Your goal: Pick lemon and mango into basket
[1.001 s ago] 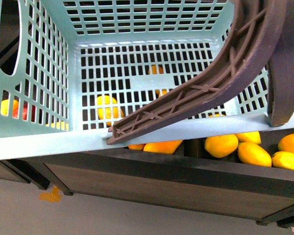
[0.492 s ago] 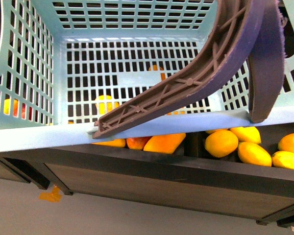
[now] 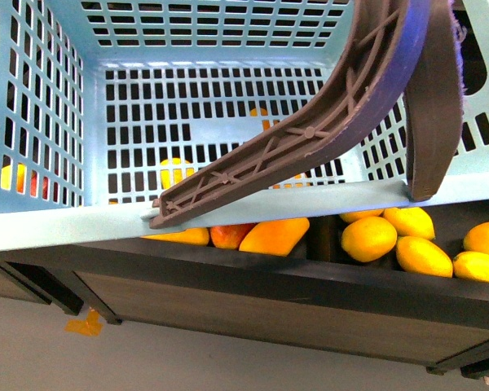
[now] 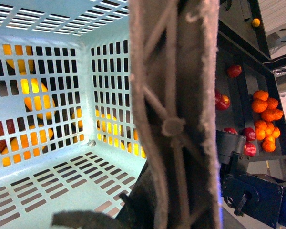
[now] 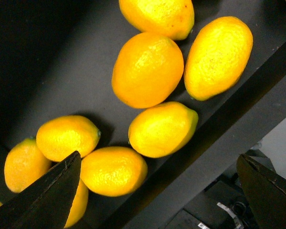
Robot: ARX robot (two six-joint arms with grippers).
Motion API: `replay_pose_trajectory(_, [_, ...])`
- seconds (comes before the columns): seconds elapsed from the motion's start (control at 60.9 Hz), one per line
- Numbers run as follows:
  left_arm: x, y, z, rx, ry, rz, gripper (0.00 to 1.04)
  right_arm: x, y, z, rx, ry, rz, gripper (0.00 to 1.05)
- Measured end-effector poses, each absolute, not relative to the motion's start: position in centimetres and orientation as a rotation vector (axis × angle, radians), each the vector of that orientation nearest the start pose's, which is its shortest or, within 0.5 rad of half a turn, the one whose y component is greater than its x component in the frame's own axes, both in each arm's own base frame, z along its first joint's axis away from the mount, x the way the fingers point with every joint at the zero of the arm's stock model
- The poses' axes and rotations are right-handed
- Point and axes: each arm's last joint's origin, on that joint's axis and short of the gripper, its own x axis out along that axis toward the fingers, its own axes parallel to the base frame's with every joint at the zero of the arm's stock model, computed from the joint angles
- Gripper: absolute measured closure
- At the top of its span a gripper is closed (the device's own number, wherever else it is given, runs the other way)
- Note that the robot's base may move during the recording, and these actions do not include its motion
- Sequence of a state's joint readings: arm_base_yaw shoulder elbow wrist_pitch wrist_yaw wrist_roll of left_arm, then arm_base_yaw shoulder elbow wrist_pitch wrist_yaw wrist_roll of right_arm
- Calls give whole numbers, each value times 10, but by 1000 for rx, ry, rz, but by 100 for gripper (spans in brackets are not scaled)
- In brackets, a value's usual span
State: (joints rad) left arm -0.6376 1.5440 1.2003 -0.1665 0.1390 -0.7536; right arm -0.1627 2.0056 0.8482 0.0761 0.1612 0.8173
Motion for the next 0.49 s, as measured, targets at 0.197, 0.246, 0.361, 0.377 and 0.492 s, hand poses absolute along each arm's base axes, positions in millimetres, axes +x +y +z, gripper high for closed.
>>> replay_pose_trajectory(0.197, [277, -210, 294, -571, 761, -526, 100, 341, -65, 41, 735, 917, -775, 9])
replay_pose_trajectory(0.246, [277, -210, 294, -570, 760, -524, 100, 344, -65, 37, 733, 926, -781, 9])
replay_pose_trajectory(0.361, [277, -210, 294, -570, 759, -523, 100, 356, -64, 30, 729, 939, -789, 9])
replay_pose_trajectory(0.377, [277, -210, 294, -570, 759, -523, 100, 357, -64, 29, 729, 940, -789, 9])
replay_pose_trajectory(0.492, [277, -210, 294, -570, 760, -525, 100, 371, -63, 27, 743, 936, -794, 9])
